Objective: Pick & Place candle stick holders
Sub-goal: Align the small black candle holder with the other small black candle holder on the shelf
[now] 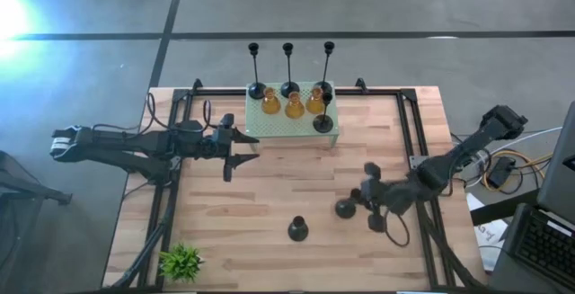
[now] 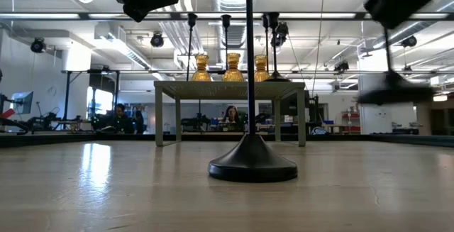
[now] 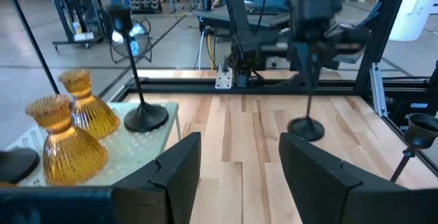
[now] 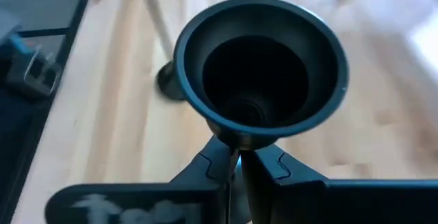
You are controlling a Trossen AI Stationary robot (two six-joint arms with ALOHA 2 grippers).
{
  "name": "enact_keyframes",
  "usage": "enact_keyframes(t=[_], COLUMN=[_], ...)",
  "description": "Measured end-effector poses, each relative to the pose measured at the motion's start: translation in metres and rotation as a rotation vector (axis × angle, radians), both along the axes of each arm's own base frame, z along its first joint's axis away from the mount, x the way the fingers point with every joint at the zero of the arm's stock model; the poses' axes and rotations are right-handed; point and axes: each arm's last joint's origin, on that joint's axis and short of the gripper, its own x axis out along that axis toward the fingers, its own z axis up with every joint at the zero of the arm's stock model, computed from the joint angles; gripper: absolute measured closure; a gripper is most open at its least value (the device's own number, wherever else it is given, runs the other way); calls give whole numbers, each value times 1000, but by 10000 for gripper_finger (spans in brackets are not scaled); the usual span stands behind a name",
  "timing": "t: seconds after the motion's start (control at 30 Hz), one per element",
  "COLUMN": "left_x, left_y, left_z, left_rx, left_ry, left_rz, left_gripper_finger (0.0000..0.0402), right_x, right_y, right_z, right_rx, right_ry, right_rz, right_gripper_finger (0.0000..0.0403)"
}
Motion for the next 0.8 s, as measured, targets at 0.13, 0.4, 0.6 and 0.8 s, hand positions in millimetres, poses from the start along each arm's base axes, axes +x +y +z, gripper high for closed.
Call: enact_keyframes(t=[0.13, 0.4, 0.6, 0.8], left_x=[0, 0, 0, 0], left_y=[0, -3, -4, -6], left_z=[2, 2, 2, 6], left_rx=[16, 10, 8, 5], left_ry=[-21, -21, -24, -65], left_rz=[-10, -103, -140, -219], left_gripper_finger=[200, 199, 199, 199], right_x=[11, 46, 88, 131], right_y=[-21, -62, -82, -92], right_z=[47, 114, 129, 126], right_rx=[4, 24, 50, 0], right_ry=[-46, -155, -142, -77], right_rz=[-88, -82, 36, 111], right_gripper_finger=[392, 393, 392, 392])
